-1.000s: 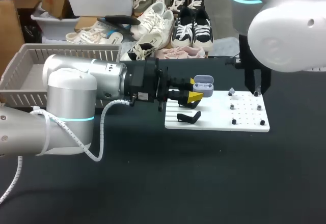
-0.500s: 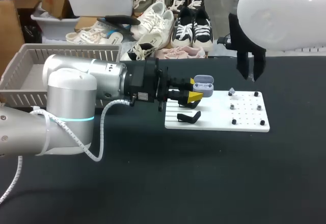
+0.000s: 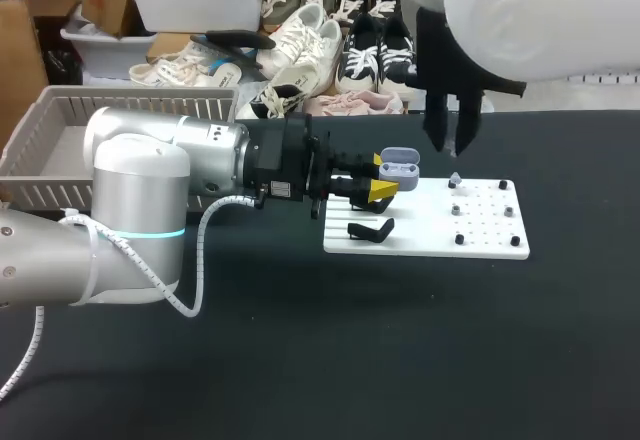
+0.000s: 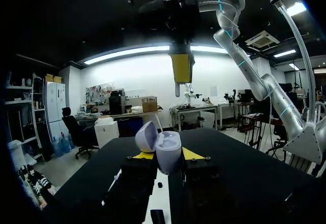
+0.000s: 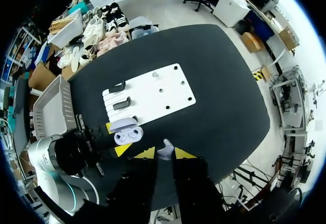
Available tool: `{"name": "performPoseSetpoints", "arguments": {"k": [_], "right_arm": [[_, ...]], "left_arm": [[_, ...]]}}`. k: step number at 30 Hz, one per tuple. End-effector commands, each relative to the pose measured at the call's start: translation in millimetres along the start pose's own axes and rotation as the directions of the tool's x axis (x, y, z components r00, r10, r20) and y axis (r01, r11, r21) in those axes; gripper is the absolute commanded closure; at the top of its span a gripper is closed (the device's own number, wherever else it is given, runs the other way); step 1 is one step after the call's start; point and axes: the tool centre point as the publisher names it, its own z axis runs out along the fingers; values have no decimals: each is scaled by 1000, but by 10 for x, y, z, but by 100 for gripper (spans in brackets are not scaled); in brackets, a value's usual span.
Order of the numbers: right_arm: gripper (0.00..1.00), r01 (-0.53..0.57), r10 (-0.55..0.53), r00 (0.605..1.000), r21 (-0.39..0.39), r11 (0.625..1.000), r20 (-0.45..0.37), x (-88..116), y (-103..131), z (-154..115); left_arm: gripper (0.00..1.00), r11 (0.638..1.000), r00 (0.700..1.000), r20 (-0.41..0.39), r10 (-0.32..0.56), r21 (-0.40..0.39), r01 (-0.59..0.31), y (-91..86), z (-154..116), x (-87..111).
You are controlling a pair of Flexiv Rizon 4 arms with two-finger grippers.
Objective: Pick up each earbud case from the left stands, insert the matching earbuds, close the lid, and place the case in the box.
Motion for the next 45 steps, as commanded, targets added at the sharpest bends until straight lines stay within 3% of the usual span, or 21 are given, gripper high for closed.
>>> {"name": "performPoseSetpoints", "arguments": {"k": [1,16,45], "right_arm": [[100,2,-1,1000,-6,1000,20,61,71,39],[100,56,-56,998,-13,998,25,155,330,61],[100,80,-80,997,51,996,-1,5,512,302]], "left_arm": [[100,1000,1000,0,0,2,0,10,2,5],[100,1000,1000,0,0,2,0,10,2,5],[100,1000,1000,0,0,2,0,10,2,5]]}}
